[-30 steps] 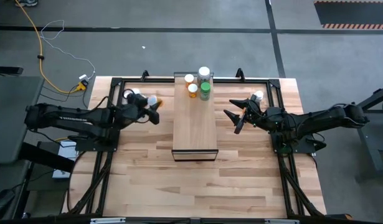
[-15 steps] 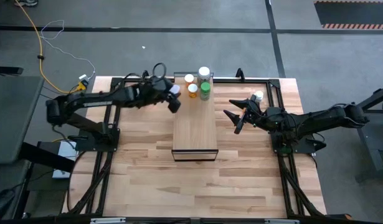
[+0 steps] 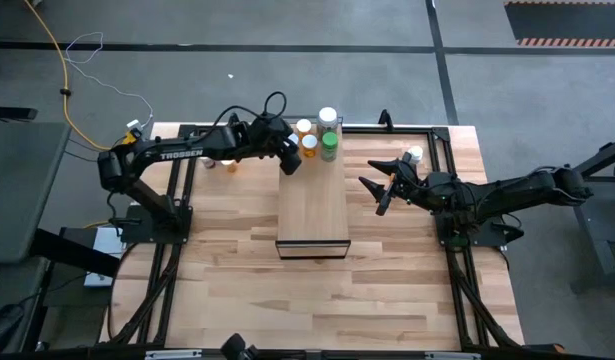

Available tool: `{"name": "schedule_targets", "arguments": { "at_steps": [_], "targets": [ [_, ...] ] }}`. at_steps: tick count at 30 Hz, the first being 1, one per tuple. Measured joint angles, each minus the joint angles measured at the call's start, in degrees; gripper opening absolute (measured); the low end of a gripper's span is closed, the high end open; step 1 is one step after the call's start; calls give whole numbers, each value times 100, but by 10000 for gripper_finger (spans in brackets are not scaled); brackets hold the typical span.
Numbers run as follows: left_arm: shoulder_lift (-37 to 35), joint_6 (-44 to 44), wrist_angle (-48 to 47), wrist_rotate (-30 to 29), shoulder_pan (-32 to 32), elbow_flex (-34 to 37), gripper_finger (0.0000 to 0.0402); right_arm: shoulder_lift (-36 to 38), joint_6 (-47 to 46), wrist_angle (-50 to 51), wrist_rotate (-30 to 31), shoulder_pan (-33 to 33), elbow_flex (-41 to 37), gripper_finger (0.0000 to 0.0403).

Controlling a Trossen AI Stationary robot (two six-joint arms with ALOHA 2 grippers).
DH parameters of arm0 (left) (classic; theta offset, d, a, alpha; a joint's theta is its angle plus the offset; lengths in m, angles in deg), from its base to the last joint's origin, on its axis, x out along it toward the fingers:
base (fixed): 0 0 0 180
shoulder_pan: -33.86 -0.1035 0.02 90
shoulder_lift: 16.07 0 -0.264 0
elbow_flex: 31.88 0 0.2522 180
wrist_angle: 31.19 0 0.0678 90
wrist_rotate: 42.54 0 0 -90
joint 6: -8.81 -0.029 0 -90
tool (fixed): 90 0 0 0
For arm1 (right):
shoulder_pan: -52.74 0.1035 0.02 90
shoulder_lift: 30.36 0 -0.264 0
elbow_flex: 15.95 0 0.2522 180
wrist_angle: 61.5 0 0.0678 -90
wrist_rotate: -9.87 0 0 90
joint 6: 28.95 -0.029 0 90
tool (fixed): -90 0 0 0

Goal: Pick and place medicine bottles onto shelf by color
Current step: Put the bottom left yellow pill bottle on the shelf, then put the right yellow pill bottle on the shelf

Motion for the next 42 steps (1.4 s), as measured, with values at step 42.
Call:
{"name": "schedule_targets", "arguments": {
  "at_steps": [42],
  "targets": [
    [-1079, -678, 1, -569, -47, 4, 285, 0, -15, -2, -19, 0, 0, 262]
  ]
}}
